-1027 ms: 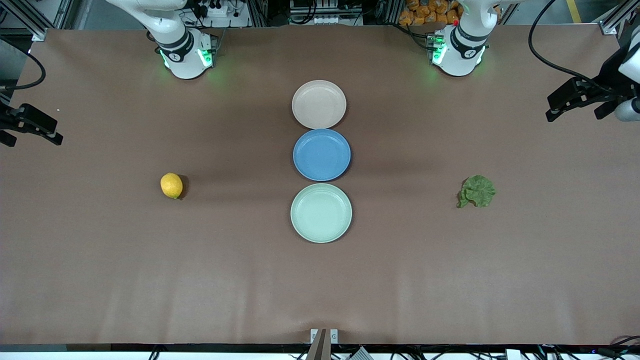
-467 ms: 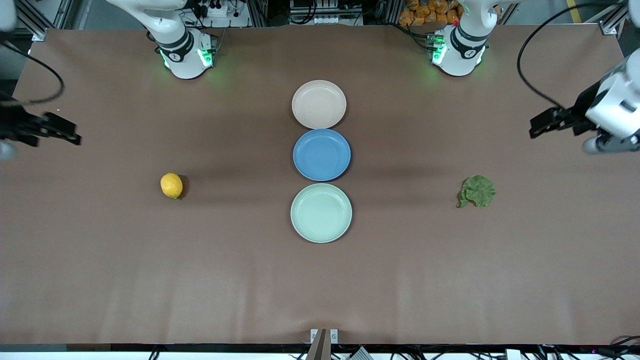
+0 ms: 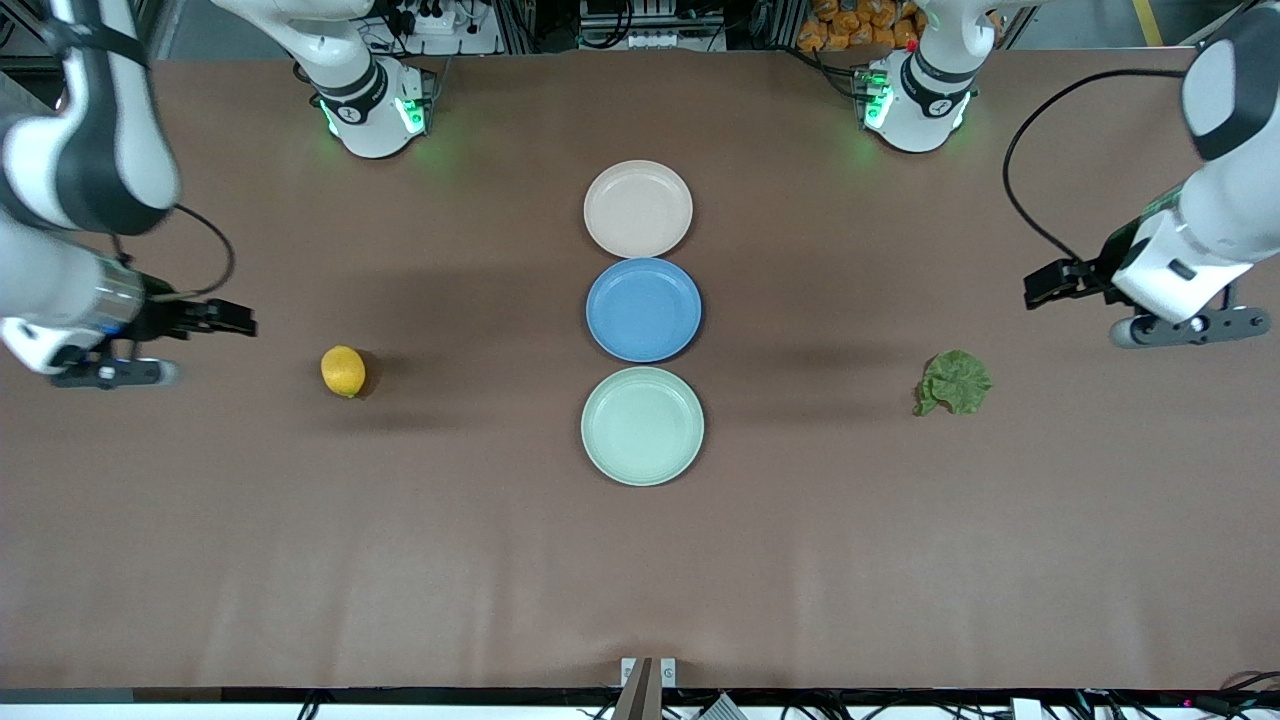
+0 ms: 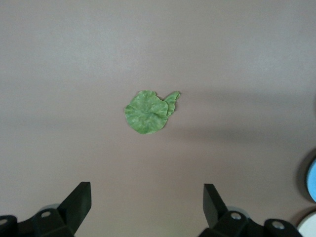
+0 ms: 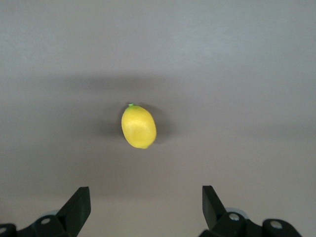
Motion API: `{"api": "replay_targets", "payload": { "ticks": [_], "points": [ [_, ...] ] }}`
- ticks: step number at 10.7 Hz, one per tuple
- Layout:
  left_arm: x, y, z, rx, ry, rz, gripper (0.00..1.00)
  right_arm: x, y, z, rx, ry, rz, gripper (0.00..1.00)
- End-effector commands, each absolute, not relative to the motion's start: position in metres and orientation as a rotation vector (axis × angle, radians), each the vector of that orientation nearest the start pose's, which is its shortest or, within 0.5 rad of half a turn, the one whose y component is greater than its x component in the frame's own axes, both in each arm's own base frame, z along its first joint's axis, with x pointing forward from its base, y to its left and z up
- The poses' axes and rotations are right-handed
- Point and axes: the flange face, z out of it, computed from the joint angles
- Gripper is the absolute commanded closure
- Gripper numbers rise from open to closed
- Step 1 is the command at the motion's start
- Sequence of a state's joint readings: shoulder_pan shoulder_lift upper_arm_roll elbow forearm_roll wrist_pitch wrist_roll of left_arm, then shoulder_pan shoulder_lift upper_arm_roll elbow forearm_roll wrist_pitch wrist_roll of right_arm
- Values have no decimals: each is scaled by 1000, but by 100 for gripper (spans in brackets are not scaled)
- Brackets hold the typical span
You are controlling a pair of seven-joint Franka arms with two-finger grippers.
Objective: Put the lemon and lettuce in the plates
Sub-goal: 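Lower and close the right gripper on the lemon while the left gripper grasps lettuce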
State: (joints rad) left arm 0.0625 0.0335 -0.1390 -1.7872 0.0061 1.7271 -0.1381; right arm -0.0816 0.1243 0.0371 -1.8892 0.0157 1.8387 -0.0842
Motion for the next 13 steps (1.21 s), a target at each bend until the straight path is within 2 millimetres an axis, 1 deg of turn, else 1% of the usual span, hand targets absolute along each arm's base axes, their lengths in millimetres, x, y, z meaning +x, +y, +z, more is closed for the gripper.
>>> {"api": "replay_targets", "payload": {
  "ticks": [1,3,5,6,7,8,9,10,11,12,13],
  "points": [
    [551,-39,468,-3112,-69,106,0,547,9,358,-3101,-112,256,0],
    [546,-39,434,-3115,-76,97,0,546,14,311,-3089,-124,344,0],
    [539,-39,405,-3120,-86,54,0,549,15,275,-3086,-124,356,0],
    [537,-39,393,-3122,-87,47,0,552,19,260,-3087,-137,344,0],
    [538,-39,375,-3125,-86,50,0,555,23,241,-3088,-145,330,0],
    [541,-40,353,-3128,-78,71,0,558,22,225,-3091,-141,302,0],
    [545,-38,331,-3134,-85,81,0,561,22,213,-3093,-140,283,0],
    [544,-38,313,-3139,-84,75,0,562,22,205,-3093,-141,278,0],
    [537,-39,297,-3138,-62,26,0,561,22,202,-3093,-145,282,0],
    [534,-39,288,-3135,-50,-9,0,560,21,198,-3091,-147,294,0],
    [534,-39,277,-3136,-49,9,0,559,19,197,-3090,-150,298,0]
  ]
}}
